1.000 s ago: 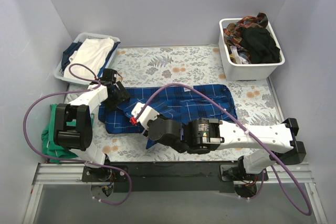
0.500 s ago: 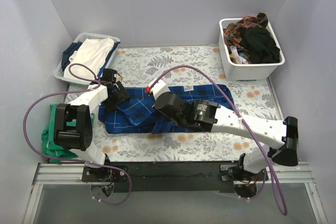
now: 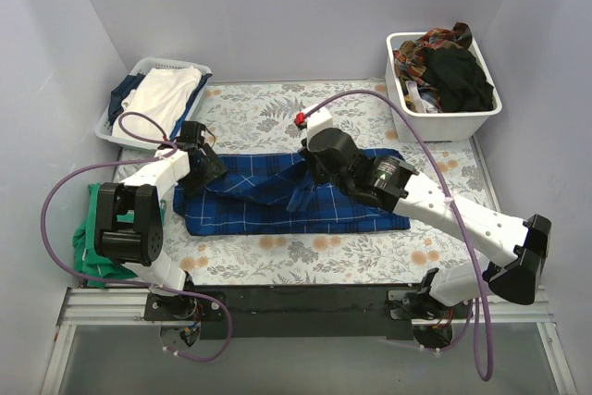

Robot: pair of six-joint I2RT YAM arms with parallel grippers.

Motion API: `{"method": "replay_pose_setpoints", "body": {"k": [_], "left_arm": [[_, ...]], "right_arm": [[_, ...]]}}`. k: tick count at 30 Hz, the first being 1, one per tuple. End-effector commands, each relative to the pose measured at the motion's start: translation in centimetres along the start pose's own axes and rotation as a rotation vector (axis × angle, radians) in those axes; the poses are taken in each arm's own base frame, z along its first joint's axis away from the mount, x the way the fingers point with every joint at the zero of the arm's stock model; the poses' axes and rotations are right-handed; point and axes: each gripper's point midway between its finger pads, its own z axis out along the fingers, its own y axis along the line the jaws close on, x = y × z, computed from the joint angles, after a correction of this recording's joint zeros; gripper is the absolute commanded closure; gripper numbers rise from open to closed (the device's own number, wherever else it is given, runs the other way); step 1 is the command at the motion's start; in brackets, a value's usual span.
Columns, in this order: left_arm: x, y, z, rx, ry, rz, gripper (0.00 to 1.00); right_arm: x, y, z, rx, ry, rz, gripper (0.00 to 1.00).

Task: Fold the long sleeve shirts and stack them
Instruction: Fold the shirt

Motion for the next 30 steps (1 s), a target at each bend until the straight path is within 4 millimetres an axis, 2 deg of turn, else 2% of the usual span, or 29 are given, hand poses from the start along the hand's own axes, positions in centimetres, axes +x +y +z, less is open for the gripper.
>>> {"method": "replay_pose_setpoints", "body": {"k": [1, 6, 7, 9, 10, 13, 14, 15, 17, 18, 22, 30], "left_arm": [[-2.2, -0.6, -1.5, 0.017, -0.072, -0.031, 0.27], [-3.2, -1.8, -2.1, 0.058, -0.084, -0.028, 0.27], [-3.3, -2.0, -2.3, 0.065, -0.084, -0.027, 0.27], [-3.6, -2.5, -2.5, 0.083, -0.089, -0.019, 0.27], [-3.6, -2.6, -2.6, 0.089, -0.088, -0.018, 0.27], [-3.7, -3.4, -3.0, 0.132, -0.082, 0.014, 0.28], [-3.6, -3.6, -3.2, 0.152, -0.078, 0.027, 0.28], [-3.5, -4.1, -3.6, 0.18, -0.078, 0.043, 0.28], [-3.3, -3.9, -3.9, 0.19, -0.083, 0.07, 0.28], [-3.3, -3.8, -4.3, 0.201, -0.093, 0.079, 0.29], [-2.4, -3.2, -4.7, 0.209, -0.081, 0.101, 0.28], [0.0, -3.5, -5.2, 0.244, 0.037, 0.093, 0.28]], "right_arm": [[-2.5, -1.8, 0.6, 0.005, -0.087, 0.098, 0.99], [-1.9, -2.6, 3.5, -0.027, -0.035, 0.134, 0.99], [-2.0, -3.4, 4.1, -0.016, -0.032, 0.153, 0.99], [-1.3, -3.4, 5.6, -0.027, 0.0, 0.164, 0.99], [-1.5, -4.2, 6.1, -0.015, 0.003, 0.179, 0.99], [-0.9, -5.3, 8.2, -0.005, 0.042, 0.211, 0.99], [-1.4, -5.5, 8.5, -0.007, 0.039, 0.224, 0.99], [-0.8, -5.6, 9.5, -0.001, 0.064, 0.237, 0.99], [-1.0, -6.5, 10.3, 0.011, 0.074, 0.26, 0.99], [-0.3, -6.8, 11.2, 0.03, 0.098, 0.28, 0.99], [1.0, -9.3, 12.8, 0.065, 0.149, 0.376, 0.99], [2.8, -10.9, 14.7, 0.083, 0.232, 0.405, 0.99]]}}
